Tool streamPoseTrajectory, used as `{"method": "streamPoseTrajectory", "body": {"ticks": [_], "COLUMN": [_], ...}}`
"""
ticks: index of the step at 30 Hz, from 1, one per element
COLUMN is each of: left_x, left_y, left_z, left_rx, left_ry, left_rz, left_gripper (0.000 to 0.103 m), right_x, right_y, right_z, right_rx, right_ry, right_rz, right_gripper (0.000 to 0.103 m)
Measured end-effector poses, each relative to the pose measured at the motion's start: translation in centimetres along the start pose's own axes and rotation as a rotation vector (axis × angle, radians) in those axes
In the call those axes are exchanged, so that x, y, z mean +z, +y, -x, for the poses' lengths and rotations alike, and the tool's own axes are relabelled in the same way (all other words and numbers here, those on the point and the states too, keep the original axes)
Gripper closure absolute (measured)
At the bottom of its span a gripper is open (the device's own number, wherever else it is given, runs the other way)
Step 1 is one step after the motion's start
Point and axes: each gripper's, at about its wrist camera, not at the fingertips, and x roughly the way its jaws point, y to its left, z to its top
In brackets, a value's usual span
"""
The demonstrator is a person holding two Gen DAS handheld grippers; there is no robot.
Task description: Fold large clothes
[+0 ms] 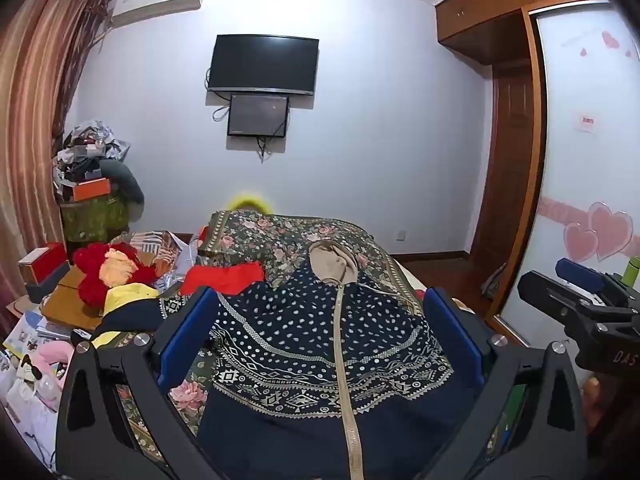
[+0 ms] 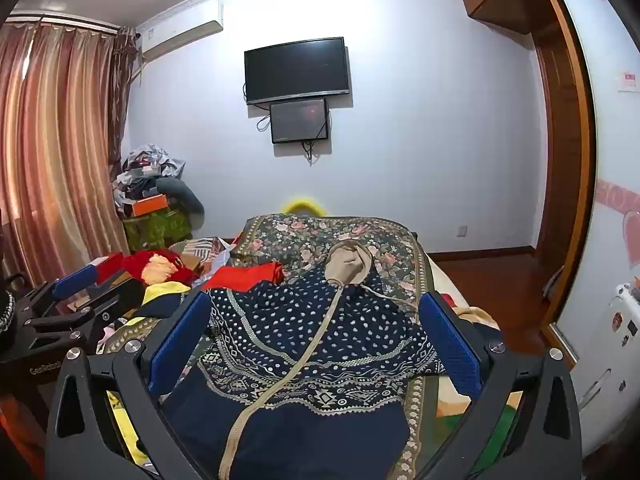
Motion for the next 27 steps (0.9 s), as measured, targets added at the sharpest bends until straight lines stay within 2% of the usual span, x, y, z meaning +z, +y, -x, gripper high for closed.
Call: {"method": "streamPoseTrajectory", "body": {"ticks": [5, 9, 27], "left_x": [0.05, 0.04, -0.34], "left_y": [-0.32, -0.42, 0.18], "left_z": [-0.57, -0.2, -0.54], "left_rx": [0.002, 0.001, -0.005], "left_ry": [0.034, 0.006, 0.019], "left_rz": [-0.003, 0.008, 0.015], "left_gripper": [0.0, 0.0, 0.0], "right_x": [-0.04, -0.04, -0.29], "right_y": [0.03, 0.02, -0.02], "right_z": [0.01, -0.03, -0.2], "right_rx": [0.0, 0.001, 0.007], "right_ry": [-0.001, 0.002, 0.013], "right_rz": [0.0, -0.003, -0.019], "right_gripper": [0.0, 0.0, 0.0]}}
